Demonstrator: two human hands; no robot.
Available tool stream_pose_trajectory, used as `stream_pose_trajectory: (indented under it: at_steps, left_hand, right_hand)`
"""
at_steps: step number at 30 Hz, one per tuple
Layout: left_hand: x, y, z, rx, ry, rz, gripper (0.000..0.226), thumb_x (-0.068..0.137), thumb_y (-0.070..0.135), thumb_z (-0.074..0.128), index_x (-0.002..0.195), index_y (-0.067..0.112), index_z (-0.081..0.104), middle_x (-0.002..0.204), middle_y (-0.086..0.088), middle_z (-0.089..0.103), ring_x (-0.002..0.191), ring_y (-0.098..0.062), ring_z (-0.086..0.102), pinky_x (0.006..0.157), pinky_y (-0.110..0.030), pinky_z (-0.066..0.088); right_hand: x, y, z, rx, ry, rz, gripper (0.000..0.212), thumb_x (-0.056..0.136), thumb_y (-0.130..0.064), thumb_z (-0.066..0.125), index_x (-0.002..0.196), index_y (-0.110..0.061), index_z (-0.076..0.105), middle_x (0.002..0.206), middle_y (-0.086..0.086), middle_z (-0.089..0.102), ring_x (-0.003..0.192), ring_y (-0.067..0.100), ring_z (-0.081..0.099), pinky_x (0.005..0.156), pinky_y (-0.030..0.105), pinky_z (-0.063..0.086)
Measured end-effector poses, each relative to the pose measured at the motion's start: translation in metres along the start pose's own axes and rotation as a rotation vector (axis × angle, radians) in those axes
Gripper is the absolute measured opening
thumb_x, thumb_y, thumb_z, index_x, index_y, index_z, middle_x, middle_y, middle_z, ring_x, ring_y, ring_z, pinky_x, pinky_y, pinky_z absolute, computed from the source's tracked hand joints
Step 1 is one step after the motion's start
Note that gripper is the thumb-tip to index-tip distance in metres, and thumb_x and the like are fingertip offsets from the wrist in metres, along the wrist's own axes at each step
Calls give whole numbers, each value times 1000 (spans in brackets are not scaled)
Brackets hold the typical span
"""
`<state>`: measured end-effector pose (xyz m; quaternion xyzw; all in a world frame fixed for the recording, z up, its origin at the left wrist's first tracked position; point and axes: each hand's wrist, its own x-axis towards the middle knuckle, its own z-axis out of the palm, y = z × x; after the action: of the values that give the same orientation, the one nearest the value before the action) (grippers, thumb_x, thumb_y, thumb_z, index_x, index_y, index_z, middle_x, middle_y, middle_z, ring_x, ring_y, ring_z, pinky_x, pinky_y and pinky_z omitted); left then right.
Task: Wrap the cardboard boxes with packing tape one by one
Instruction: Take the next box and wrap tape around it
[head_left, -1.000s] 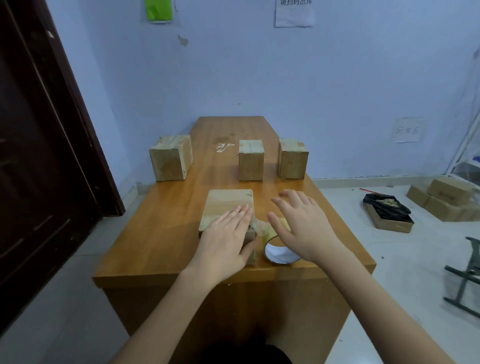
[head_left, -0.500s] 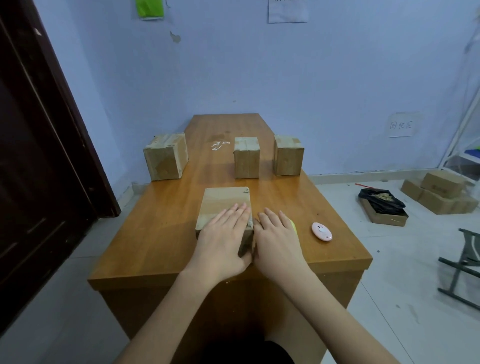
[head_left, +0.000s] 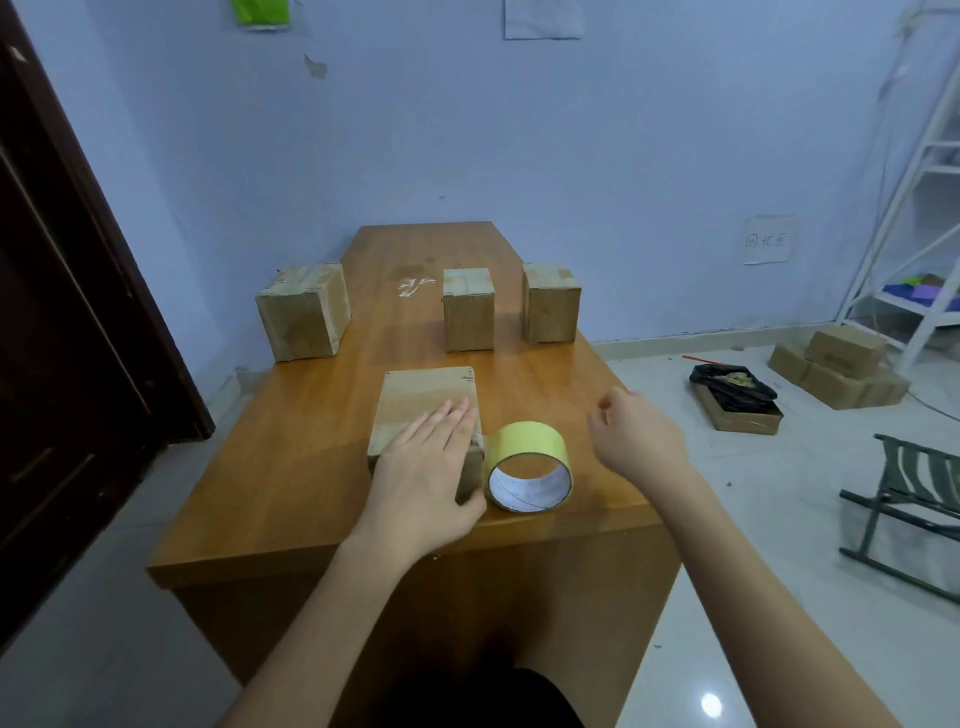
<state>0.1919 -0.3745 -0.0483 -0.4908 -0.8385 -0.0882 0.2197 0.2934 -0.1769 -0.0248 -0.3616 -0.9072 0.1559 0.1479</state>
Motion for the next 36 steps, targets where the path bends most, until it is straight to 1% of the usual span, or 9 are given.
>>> stream_pose_trajectory:
  at_steps: [3, 5, 11, 16, 18, 21, 26, 31, 36]
  left_hand:
    - [1, 1, 0, -2, -1, -8, 79, 87, 50, 45, 150, 19, 9, 157, 5, 10, 143, -9, 7, 108, -20, -8]
    - [1, 1, 0, -1, 5, -9, 79, 86, 50, 45, 150, 20, 11, 157, 5, 12, 143, -9, 8, 108, -20, -7]
    - [1, 2, 0, -7, 1, -14, 78, 86, 49, 47, 150, 20, 14, 156, 4, 14, 143, -9, 10, 109, -21, -6]
    - [1, 2, 1, -3, 9, -21, 78, 85, 49, 47, 150, 19, 15, 156, 4, 16, 143, -10, 12, 109, -21, -5]
    - [0, 2, 1, -1, 14, -17, 78, 86, 50, 46, 150, 19, 14, 156, 4, 15, 143, -10, 11, 110, -22, -5]
    - [-1, 1, 2, 5, 17, -12, 78, 86, 50, 45, 150, 20, 13, 156, 5, 14, 143, -9, 10, 110, -22, -5]
    - [-1, 1, 3, -6, 18, -17, 79, 86, 51, 45, 150, 21, 11, 157, 5, 12, 143, -9, 8, 110, -22, -6]
    - [-1, 2, 2, -5, 19, -16, 79, 86, 51, 45, 150, 20, 11, 157, 5, 12, 143, -10, 8, 111, -22, -5]
    - [-2, 3, 2, -1, 22, -16, 79, 86, 52, 44, 150, 21, 10, 157, 6, 10, 143, -9, 7, 110, -22, -7]
  right_hand:
    - [9, 24, 24, -96, -53, 67, 34, 99, -29, 36, 123, -8, 50, 121, 14, 52, 112, 31, 49, 83, 35, 41]
    - [11, 32, 37, -159, -22, 55, 34, 99, -30, 34, 116, -7, 53, 118, 16, 53, 112, 32, 47, 87, 37, 41]
    - [15, 40, 49, -164, 89, -23, 29, 100, -26, 35, 107, -5, 54, 111, 13, 54, 106, 31, 48, 81, 34, 40]
    - [15, 39, 41, 366, 66, 15, 22, 95, -13, 52, 115, -4, 50, 112, 12, 58, 90, 25, 62, 78, 37, 53]
    - [8, 35, 33, 559, 44, 19, 15, 97, -17, 49, 107, -6, 51, 99, 15, 62, 74, 20, 66, 64, 33, 57]
    - [-4, 25, 19, 897, -76, 68, 14, 96, -18, 50, 106, -8, 54, 87, 9, 64, 56, 13, 62, 47, 22, 50]
    - [-25, 9, 0, 1383, -247, 70, 19, 101, -12, 38, 109, -5, 54, 81, 10, 59, 48, 10, 46, 40, 21, 36]
    - [-41, 2, -4, 1242, -187, -172, 30, 103, -28, 37, 91, -6, 53, 76, 8, 48, 49, 8, 37, 43, 20, 33]
    - [-46, -1, 0, 1182, -65, -170, 32, 101, -33, 40, 83, -10, 53, 65, -2, 50, 43, 3, 33, 40, 16, 30]
